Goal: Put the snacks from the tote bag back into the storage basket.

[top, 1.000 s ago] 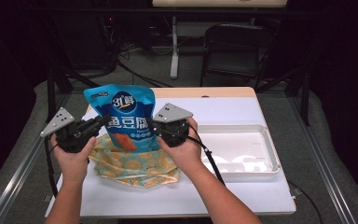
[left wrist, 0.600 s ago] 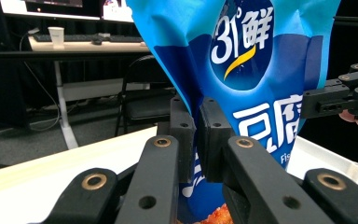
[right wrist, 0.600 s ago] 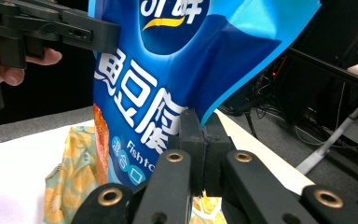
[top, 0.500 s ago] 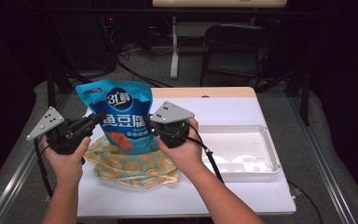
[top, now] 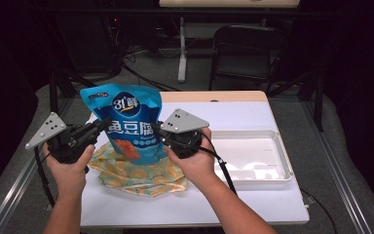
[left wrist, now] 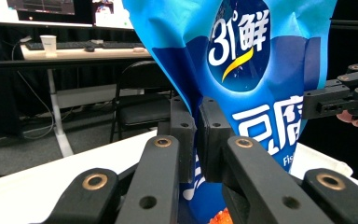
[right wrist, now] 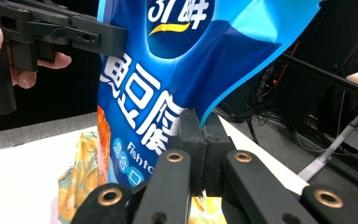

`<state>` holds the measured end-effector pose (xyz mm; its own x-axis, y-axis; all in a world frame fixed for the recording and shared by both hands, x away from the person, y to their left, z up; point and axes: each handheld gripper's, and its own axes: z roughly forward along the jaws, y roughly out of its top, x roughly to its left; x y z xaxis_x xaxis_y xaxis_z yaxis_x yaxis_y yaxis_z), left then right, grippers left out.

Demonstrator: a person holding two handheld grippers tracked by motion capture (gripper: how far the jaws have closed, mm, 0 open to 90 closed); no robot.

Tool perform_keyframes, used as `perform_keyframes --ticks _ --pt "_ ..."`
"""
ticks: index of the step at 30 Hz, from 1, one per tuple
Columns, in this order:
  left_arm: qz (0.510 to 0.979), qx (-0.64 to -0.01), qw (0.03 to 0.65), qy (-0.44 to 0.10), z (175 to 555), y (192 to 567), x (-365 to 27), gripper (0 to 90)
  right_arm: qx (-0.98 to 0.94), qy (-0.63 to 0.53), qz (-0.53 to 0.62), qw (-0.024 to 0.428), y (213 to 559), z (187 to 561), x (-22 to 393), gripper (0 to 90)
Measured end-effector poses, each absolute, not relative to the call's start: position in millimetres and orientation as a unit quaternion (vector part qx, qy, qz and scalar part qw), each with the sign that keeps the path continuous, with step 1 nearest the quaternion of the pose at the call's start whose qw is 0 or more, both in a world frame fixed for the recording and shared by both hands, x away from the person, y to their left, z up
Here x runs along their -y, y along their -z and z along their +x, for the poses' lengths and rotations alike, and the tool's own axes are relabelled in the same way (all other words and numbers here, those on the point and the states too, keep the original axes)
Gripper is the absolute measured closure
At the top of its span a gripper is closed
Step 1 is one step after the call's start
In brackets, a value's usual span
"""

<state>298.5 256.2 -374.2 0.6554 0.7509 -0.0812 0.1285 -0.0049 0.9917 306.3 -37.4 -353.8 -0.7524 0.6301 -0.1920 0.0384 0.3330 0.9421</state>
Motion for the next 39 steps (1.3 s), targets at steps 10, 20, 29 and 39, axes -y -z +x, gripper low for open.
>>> perform_keyframes --ticks 10,20,29,39 --pt "0.669 -0.322 0.62 -0.252 294.1 371.7 -250.0 86.2 -0.762 -0.545 0.216 0.275 357.0 300.6 44.3 90.0" --pt "0.675 -0.308 0.62 -0.256 285.8 367.2 -242.2 86.4 -0.748 -0.567 0.211 0.273 357.7 290.9 56.9 90.0" --pt "0.687 -0.295 0.612 -0.258 276.0 367.4 -228.1 86.4 -0.736 -0.585 0.214 0.263 365.2 279.9 72.3 90.0" --pt "0.697 -0.287 0.609 -0.249 270.4 371.8 -209.9 86.5 -0.736 -0.586 0.212 0.266 372.7 269.1 91.7 90.0"
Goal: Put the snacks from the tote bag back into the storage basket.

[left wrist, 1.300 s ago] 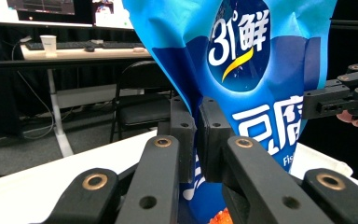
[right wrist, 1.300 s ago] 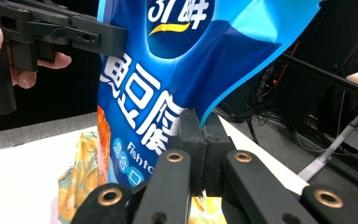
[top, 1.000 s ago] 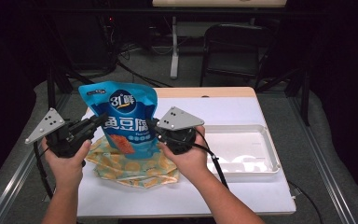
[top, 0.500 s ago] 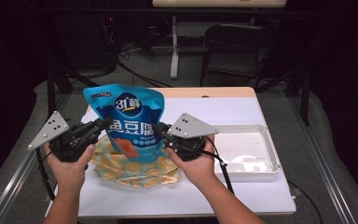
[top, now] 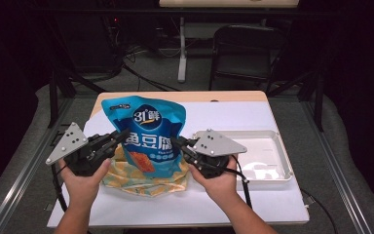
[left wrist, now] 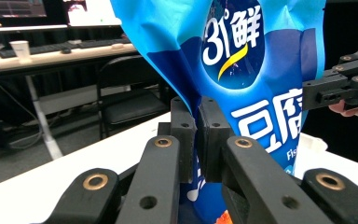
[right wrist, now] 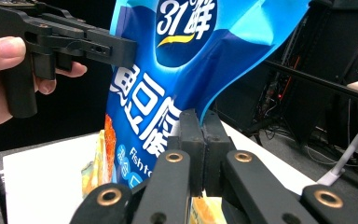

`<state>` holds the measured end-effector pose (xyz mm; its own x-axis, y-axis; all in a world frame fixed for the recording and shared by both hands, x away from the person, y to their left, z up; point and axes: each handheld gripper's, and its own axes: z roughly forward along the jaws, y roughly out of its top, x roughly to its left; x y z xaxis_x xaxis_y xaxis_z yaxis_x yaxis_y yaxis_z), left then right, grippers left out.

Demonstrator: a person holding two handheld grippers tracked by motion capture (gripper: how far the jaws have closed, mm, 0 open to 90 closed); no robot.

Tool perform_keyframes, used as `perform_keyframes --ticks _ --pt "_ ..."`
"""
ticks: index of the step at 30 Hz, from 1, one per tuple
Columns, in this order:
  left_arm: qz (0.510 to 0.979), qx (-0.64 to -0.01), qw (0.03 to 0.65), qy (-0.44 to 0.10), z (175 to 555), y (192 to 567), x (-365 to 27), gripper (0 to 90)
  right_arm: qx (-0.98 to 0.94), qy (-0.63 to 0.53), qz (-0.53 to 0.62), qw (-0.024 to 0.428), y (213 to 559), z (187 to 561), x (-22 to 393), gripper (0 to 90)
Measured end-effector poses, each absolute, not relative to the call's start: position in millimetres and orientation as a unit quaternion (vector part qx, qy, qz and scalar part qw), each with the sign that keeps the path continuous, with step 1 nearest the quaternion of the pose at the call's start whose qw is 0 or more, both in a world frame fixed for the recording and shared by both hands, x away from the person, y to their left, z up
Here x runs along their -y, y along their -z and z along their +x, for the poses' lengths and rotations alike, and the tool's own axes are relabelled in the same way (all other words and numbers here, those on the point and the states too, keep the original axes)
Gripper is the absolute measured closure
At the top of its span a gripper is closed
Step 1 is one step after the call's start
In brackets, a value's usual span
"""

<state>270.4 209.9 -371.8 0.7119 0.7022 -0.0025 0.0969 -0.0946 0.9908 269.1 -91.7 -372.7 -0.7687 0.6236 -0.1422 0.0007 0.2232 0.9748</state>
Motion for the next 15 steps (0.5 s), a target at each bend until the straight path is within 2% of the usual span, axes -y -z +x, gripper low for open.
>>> perform_keyframes --ticks 15 --pt "0.704 -0.283 0.602 -0.25 265.9 372.9 -188.6 86.6 -0.73 -0.593 0.208 0.269 377.4 262.3 113.9 89.9"
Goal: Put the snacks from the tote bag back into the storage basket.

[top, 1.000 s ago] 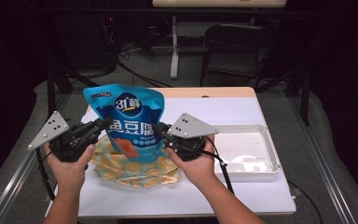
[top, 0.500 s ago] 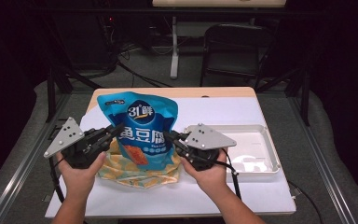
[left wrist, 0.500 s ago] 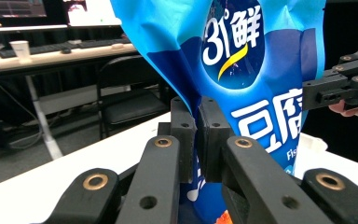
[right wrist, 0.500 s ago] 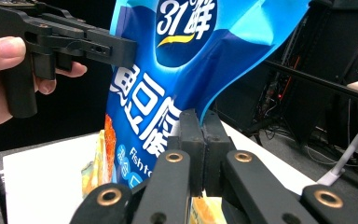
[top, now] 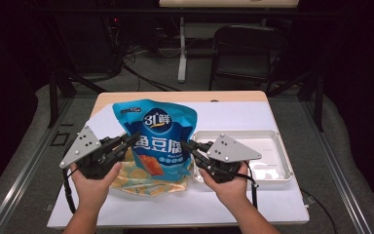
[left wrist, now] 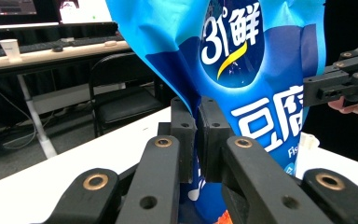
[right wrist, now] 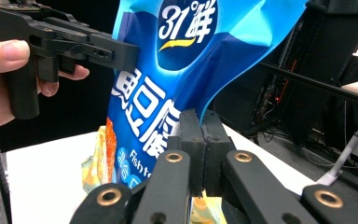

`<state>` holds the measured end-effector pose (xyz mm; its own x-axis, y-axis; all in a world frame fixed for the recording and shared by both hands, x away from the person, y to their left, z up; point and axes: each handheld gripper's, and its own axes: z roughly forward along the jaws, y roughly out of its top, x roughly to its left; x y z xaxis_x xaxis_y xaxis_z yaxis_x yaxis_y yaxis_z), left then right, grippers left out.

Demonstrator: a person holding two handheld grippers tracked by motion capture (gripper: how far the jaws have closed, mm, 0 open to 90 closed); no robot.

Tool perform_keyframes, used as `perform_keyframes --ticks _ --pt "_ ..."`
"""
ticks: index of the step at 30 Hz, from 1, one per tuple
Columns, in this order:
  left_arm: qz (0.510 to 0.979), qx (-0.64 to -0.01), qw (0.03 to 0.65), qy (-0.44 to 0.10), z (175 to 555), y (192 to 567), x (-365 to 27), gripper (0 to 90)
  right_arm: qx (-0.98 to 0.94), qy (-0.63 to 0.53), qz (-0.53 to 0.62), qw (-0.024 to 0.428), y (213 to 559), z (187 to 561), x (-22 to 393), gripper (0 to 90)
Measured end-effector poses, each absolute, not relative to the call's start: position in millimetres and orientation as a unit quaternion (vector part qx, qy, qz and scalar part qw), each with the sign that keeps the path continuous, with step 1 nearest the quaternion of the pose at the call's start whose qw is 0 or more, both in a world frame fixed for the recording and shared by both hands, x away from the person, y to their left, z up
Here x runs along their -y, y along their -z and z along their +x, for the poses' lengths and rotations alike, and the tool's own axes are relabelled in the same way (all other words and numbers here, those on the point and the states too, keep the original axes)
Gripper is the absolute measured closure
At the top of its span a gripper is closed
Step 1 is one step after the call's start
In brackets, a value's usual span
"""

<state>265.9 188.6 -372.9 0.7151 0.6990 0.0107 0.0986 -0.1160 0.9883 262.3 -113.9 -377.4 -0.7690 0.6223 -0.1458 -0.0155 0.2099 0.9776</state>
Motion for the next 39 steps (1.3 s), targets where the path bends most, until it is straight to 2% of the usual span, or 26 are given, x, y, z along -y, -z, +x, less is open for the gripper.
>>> perform_keyframes --ticks 23,39 --pt "0.713 -0.278 0.596 -0.245 275.8 354.2 -149.8 86.2 -0.706 -0.617 0.234 0.258 366.6 267.1 152.2 89.8" --pt "0.719 -0.265 0.597 -0.238 285.2 344.0 -129.2 85.9 -0.688 -0.626 0.253 0.266 359.3 267.3 173.0 89.7"
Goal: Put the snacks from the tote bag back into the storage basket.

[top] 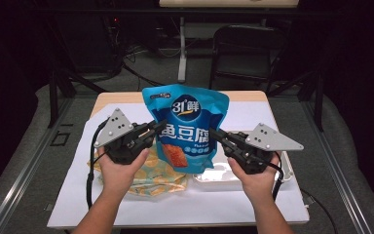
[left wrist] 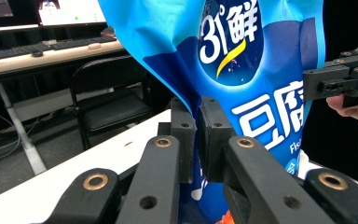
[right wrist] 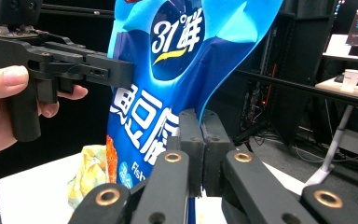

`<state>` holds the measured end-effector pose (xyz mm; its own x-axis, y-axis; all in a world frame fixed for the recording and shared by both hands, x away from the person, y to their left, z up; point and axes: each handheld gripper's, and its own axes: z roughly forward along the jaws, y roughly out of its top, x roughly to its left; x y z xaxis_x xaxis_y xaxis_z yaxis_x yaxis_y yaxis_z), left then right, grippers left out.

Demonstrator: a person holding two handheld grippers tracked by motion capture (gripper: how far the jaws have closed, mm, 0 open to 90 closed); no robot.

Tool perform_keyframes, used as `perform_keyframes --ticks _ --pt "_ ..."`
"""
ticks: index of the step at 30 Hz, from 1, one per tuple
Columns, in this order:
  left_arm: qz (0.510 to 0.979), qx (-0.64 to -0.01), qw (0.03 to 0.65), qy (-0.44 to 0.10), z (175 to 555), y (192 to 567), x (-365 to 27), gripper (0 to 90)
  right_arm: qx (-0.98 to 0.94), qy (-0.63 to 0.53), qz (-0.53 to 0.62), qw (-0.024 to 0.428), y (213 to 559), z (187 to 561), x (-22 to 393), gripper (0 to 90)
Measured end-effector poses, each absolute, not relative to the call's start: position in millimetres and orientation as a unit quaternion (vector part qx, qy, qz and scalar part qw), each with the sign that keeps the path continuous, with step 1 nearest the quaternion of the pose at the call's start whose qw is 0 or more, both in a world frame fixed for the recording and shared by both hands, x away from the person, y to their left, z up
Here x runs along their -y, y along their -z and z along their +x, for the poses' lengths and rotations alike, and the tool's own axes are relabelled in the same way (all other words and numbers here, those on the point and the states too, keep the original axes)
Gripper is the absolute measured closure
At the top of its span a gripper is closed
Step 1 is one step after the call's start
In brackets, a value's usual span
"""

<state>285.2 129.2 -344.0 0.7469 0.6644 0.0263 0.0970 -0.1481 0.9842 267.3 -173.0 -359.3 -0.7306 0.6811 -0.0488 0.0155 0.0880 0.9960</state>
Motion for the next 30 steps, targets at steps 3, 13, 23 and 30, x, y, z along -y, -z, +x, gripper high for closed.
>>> perform_keyframes --ticks 3,13,23,30 --pt "0.721 -0.262 0.596 -0.236 286.9 341.8 -124.4 85.8 -0.687 -0.625 0.255 0.269 357.6 267.2 177.2 89.7" --pt "0.725 -0.255 0.594 -0.237 295.6 339.4 -107.3 85.5 -0.678 -0.627 0.272 0.271 355.6 271.7 193.5 89.6" --pt "0.726 -0.258 0.59 -0.241 303.3 343.8 -92.5 85.5 -0.674 -0.621 0.29 0.274 358.9 279.0 204.5 89.6" --pt "0.727 -0.261 0.59 -0.237 309.4 345.8 -85.9 85.5 -0.672 -0.62 0.297 0.276 361.5 283.6 209.3 89.6"
